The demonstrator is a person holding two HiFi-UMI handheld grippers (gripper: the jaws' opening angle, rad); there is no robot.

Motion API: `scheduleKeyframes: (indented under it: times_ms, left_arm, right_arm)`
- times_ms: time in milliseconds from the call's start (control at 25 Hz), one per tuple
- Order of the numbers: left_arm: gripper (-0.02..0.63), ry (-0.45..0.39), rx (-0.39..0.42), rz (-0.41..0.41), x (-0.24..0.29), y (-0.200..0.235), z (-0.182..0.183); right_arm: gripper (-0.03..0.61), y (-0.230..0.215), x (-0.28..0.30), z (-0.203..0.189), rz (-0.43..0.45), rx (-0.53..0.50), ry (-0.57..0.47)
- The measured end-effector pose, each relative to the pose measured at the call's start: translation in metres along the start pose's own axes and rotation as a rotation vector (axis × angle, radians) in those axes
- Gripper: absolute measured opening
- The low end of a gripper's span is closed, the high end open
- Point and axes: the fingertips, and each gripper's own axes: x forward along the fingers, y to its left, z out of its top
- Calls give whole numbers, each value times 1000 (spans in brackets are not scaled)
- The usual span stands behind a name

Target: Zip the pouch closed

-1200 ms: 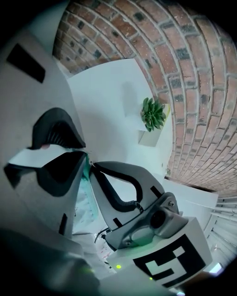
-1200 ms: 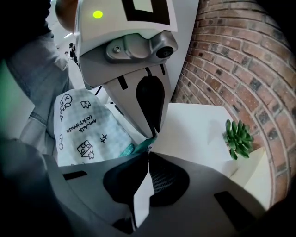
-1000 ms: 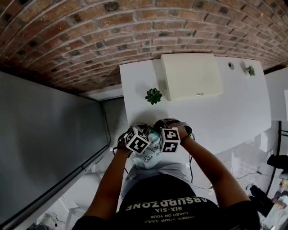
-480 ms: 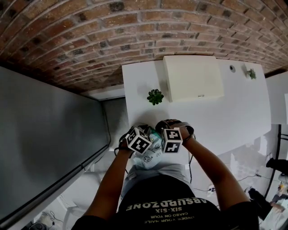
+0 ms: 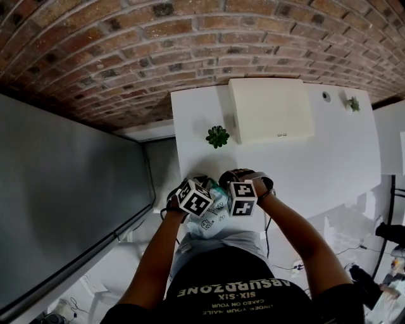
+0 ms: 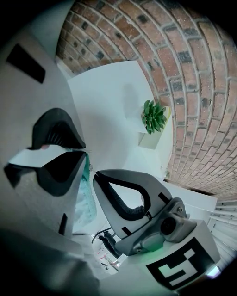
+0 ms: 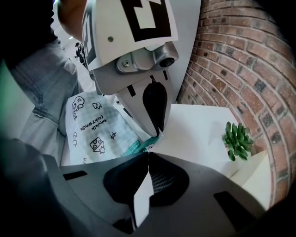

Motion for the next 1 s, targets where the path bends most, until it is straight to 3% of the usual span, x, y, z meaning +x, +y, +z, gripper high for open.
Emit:
scheduleKeyframes:
  times_ms: [1000]
  left_arm:
    - [29,3,-8,0,1,1,-1]
  right_arm:
    - [0,12,-7,-8,18,-28,25]
